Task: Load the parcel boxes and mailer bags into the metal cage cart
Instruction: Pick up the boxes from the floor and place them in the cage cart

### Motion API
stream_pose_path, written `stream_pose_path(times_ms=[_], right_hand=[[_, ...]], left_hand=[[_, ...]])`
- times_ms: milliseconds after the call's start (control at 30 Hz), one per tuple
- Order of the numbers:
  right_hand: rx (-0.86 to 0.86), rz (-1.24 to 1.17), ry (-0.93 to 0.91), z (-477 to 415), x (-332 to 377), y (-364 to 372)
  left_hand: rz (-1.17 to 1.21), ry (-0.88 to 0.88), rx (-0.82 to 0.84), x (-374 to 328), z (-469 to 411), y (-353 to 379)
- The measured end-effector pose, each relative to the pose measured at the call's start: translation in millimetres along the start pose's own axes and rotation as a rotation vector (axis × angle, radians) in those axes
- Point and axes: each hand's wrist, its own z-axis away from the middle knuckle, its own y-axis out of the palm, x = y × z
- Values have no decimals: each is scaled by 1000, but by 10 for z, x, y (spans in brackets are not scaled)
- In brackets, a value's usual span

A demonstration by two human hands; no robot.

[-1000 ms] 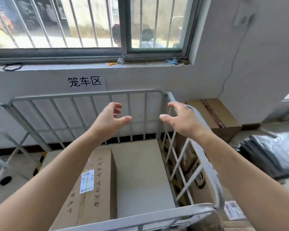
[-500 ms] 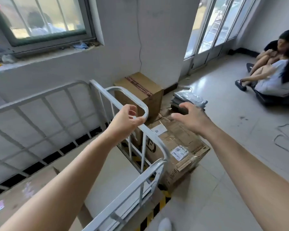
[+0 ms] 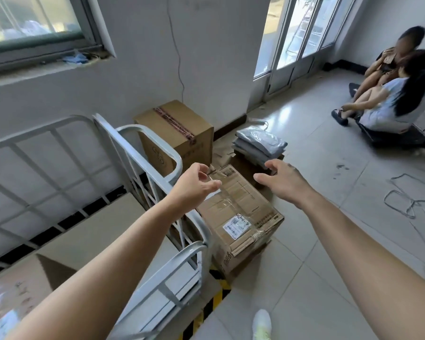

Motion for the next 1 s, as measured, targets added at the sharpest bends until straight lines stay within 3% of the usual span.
stream_pose_path(times_ms=[333, 1000], right_hand=[[238, 120, -70, -1075, -675, -290], [543, 298, -27, -2381, -1208, 452]], left_hand=[[80, -248, -92, -186, -716, 1015], [42, -672, -150, 759, -1818, 1585]])
